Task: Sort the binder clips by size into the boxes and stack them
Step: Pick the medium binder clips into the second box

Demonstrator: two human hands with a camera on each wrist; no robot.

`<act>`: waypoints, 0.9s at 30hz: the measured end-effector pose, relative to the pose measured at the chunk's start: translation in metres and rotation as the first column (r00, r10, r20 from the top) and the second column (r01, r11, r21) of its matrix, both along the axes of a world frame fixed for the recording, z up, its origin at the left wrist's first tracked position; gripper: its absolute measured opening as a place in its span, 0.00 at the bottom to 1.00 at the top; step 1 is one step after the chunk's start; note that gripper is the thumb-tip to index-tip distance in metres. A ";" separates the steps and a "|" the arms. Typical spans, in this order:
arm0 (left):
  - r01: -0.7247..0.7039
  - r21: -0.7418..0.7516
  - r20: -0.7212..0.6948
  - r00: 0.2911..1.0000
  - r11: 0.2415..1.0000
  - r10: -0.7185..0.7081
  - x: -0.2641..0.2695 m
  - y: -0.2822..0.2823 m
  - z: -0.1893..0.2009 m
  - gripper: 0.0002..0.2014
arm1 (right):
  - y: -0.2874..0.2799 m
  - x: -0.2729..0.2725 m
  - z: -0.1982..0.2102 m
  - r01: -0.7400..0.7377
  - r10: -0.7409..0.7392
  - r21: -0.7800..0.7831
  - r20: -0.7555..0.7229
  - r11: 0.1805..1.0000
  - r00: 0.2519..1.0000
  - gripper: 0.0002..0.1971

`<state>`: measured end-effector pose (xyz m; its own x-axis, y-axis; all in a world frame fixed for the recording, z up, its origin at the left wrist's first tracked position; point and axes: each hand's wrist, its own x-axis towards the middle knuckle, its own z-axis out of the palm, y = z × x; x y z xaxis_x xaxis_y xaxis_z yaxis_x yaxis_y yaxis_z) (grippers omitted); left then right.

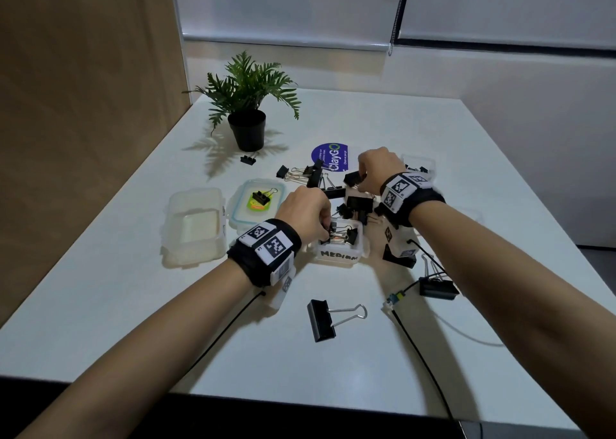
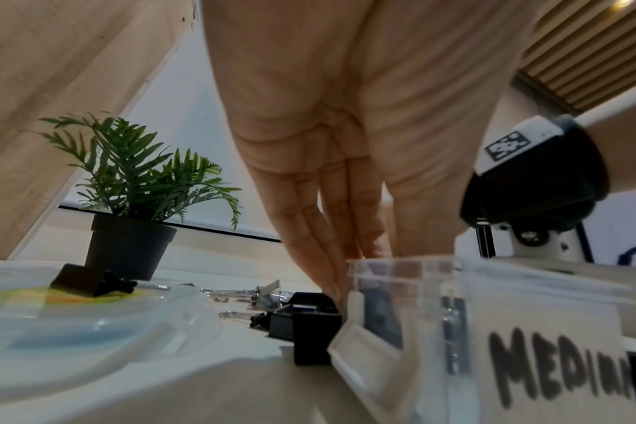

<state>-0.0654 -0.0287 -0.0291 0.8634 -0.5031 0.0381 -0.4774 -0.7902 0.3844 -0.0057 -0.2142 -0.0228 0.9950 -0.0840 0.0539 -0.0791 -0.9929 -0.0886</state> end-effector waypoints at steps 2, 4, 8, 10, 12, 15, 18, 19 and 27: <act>-0.002 -0.014 -0.008 1.000 1.000 0.002 0.000 0.001 0.000 0.08 | -0.007 -0.008 0.006 0.002 -0.019 0.170 0.097 0.986 0.995 0.10; -0.005 -0.025 -0.012 1.000 1.000 0.005 0.001 0.002 0.000 0.08 | -0.013 -0.019 0.012 -0.010 -0.042 0.361 0.137 0.932 0.990 0.11; -0.004 -0.034 -0.010 1.000 0.999 0.004 0.000 0.002 -0.001 0.06 | -0.017 -0.059 0.024 -0.045 0.022 0.694 0.042 0.719 0.999 0.11; -0.004 -0.033 -0.008 1.000 0.999 0.004 0.000 0.001 -0.002 0.06 | -0.015 -0.080 0.026 -0.054 0.057 0.745 0.022 0.665 0.998 0.10; -0.006 -0.031 -0.005 1.000 0.999 0.006 0.000 0.001 -0.002 0.06 | -0.012 -0.092 0.024 -0.053 0.080 0.792 0.005 0.609 0.997 0.11; -0.009 -0.020 0.000 1.000 1.000 0.009 0.000 0.000 -0.001 0.05 | -0.006 -0.100 0.021 -0.032 0.121 0.841 -0.040 0.541 0.992 0.09; -0.010 -0.008 0.006 1.000 1.000 0.010 -0.001 -0.001 -0.001 0.04 | -0.005 -0.101 0.020 -0.017 0.171 0.805 -0.106 0.593 0.980 0.10; -0.010 -0.007 0.006 1.000 1.000 0.010 -0.001 -0.001 -0.001 0.04 | -0.005 -0.101 0.022 -0.022 0.200 0.785 -0.130 0.619 0.971 0.11; -0.004 -0.018 0.010 1.000 1.000 0.004 -0.001 0.000 -0.001 0.04 | 0.004 -0.108 0.026 -0.217 0.276 0.479 -0.056 0.851 0.959 0.13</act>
